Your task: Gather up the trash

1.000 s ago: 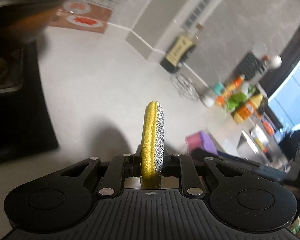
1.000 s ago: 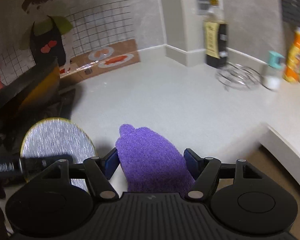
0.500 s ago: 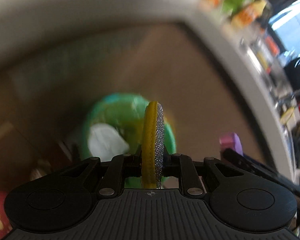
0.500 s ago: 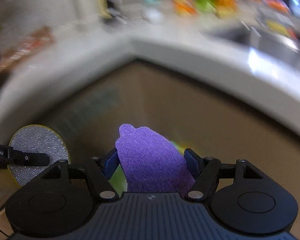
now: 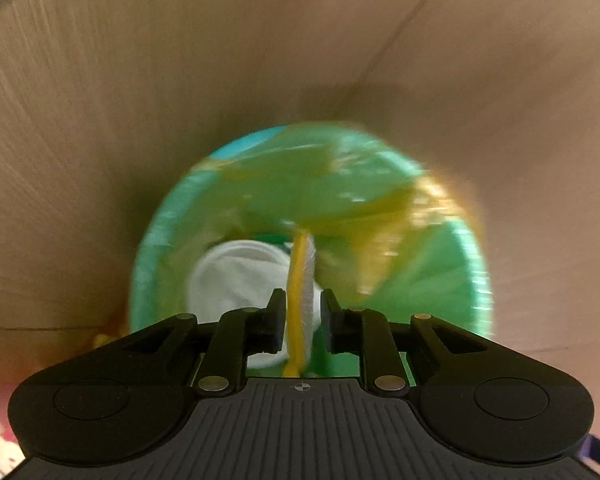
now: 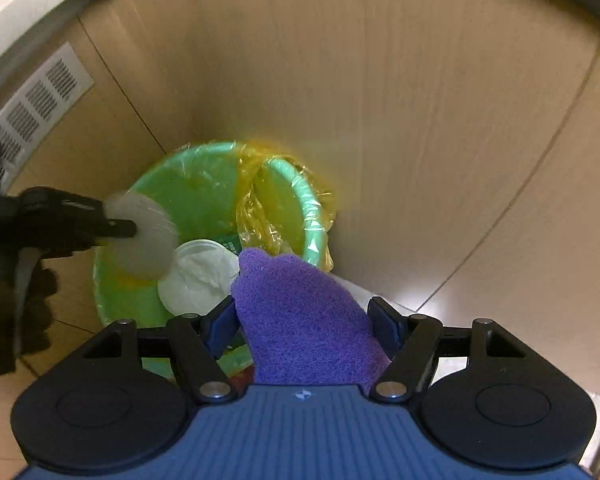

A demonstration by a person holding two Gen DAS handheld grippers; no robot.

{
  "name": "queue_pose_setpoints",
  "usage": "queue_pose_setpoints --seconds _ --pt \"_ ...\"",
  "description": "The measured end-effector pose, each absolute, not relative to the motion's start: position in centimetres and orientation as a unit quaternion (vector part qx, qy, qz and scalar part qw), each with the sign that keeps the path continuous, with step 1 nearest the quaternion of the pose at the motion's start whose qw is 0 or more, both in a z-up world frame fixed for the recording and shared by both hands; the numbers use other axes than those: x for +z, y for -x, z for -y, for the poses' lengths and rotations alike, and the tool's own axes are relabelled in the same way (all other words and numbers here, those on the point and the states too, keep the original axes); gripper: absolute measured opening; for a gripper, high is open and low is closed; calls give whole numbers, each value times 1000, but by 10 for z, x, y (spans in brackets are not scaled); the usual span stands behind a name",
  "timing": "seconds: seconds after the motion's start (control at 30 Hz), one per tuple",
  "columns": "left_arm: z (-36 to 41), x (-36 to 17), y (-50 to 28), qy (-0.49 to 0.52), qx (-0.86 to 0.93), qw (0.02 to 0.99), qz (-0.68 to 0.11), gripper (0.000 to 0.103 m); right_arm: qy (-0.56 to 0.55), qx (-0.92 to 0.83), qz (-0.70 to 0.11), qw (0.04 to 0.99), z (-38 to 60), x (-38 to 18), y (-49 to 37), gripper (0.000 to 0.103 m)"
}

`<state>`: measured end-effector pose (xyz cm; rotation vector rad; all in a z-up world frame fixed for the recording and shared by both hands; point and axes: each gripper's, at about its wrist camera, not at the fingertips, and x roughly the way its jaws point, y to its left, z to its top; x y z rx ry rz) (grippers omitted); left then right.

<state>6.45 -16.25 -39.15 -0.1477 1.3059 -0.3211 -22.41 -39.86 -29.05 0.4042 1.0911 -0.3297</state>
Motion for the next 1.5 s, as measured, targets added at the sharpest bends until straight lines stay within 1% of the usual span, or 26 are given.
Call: queue_pose_setpoints --seconds 0.1,0.37,0.5,0.77,0.97,1.17,1.5 --pt "155 -397 -64 65 -138 779 -608 22 -184 -146 -512 826 390 -297 216 70" --pt "144 -372 -47 27 -142 790 -596 22 -165 -106 -514 835 370 -301 178 70" --pt "137 -359 -36 29 -152 789 -594 22 -163 -79 -517 837 357 -302 154 70" --pt "107 -349 -15 96 -154 780 -599 22 -140 -22 -504 852 321 -300 89 71" --pt "93 -346 13 147 -176 765 -602 22 -174 -12 -523 834 310 -311 51 72" --pt "93 -346 22 166 -186 763 -597 22 -231 2 -518 824 318 -308 51 72" --pt "106 -315 22 145 -206 777 -577 22 -223 -40 -513 828 334 -289 72 72"
